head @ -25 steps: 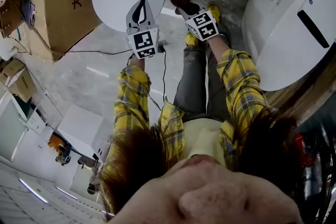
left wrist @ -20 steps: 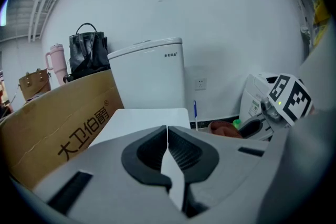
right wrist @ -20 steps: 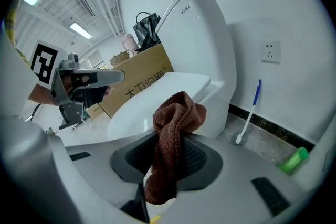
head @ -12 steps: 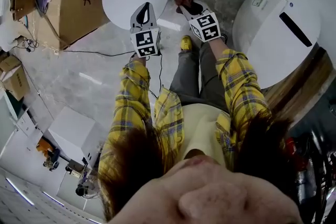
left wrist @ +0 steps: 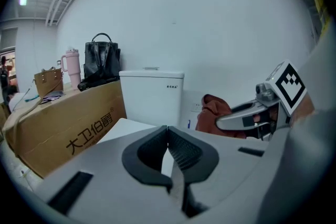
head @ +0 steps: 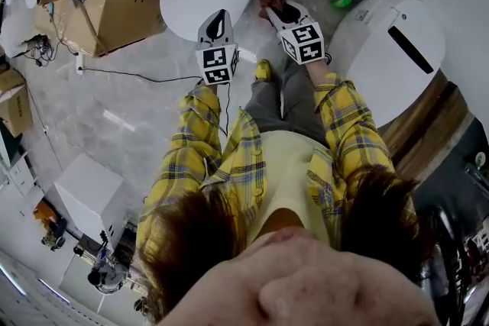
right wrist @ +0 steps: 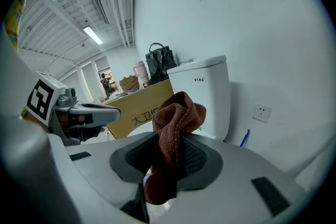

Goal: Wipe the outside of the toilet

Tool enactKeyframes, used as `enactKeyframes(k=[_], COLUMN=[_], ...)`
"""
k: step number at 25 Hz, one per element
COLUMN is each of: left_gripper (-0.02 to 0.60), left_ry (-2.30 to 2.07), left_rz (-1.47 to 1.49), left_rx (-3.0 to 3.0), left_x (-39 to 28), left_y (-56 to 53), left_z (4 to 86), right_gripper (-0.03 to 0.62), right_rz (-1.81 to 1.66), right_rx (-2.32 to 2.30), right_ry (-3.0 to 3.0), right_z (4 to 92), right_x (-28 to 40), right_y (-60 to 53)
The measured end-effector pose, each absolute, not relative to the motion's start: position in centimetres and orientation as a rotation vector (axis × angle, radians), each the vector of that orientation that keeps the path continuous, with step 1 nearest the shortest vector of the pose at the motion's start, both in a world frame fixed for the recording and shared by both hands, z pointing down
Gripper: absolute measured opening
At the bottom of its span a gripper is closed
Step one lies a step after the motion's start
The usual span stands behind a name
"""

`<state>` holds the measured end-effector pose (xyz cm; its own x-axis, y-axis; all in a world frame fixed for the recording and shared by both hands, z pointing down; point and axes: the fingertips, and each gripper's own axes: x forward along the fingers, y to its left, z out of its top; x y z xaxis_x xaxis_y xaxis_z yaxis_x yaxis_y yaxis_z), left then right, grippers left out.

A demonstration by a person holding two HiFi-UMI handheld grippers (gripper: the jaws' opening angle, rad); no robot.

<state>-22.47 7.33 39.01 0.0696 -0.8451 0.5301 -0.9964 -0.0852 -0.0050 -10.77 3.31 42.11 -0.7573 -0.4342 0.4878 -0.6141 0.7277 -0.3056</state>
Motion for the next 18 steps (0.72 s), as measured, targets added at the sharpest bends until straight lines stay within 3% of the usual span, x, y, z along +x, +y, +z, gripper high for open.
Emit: enactKeyframes(k=[18], left_gripper=[0.008], left_ry=[-1.884], left_rz=[0.366], left_rx=[2.027], left_x=[-21.3], left_y=[9.1], left_z=[28.7], right_gripper=[0.121], right_rz=[0.52], right_rx=[0.859], right_ry=[-2.683], right_z=[27.7], right_x=[-9.1], right_y=[4.9])
